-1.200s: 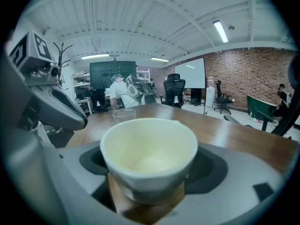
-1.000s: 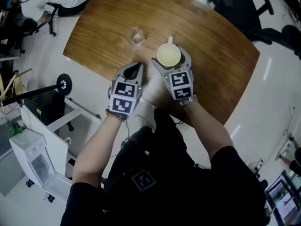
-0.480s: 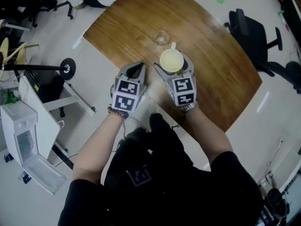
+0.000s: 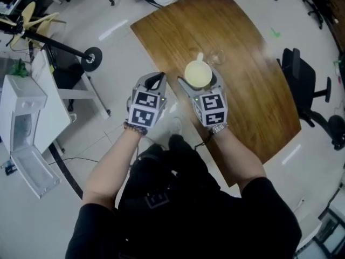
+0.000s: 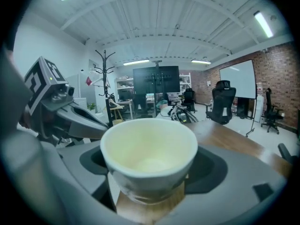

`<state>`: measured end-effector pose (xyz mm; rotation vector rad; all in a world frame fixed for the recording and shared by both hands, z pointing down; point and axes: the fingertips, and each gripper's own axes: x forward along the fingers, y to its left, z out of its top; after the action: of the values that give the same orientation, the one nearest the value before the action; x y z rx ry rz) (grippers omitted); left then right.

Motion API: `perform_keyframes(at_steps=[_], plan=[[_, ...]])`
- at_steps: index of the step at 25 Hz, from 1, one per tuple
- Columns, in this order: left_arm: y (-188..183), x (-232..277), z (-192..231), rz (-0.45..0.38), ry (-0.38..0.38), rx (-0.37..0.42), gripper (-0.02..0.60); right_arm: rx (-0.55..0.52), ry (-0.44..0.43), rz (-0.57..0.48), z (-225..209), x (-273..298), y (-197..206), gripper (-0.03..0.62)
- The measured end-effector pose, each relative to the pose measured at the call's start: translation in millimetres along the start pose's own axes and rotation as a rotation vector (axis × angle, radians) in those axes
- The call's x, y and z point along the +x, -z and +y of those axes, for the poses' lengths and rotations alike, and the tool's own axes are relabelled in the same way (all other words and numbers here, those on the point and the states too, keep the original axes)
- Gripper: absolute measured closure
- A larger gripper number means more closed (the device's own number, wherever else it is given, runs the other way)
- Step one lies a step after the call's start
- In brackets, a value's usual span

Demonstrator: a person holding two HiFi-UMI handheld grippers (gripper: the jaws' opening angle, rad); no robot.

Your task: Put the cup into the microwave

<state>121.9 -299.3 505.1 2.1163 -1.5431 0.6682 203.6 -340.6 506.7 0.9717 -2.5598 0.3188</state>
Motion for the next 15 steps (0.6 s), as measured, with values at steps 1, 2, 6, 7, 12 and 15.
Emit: perform_keyframes(at_steps=[1, 2, 6, 7, 12, 15], plan=[[1.9, -6.6, 9.6, -0.005, -0.020, -0.014, 0.581, -0.009, -0.020, -0.002, 8.7, 5.0, -4.8, 0.121], [4.1, -13.4, 18.8, -0.009, -0.040, -0.028, 0.581, -0.019, -0.039, -0.004, 17.7, 9.8, -9.5, 0.121], [13.4, -42.7, 51.2, -0.030, -0.114, -0.076, 0.581, -0.063, -0.116, -0.012, 55.3, 25.5, -27.3, 0.121], [16.1, -50.3, 58.4, -0.037, -0.131, -0.087, 0.581, -0.076, -0.133, -0.014, 65.2, 28.9, -31.1, 0.121], [37.1, -91.8, 93.4, -0.062, -0.208, -0.139, 0.581, -0.126, -0.215, -0.006, 120.9, 42.6, -44.0, 0.121], [51.6, -118.7, 112.2, -0.075, -0.247, -0.166, 0.581, -0.149, -0.263, -0.004, 158.3, 46.3, -51.2, 0.121]])
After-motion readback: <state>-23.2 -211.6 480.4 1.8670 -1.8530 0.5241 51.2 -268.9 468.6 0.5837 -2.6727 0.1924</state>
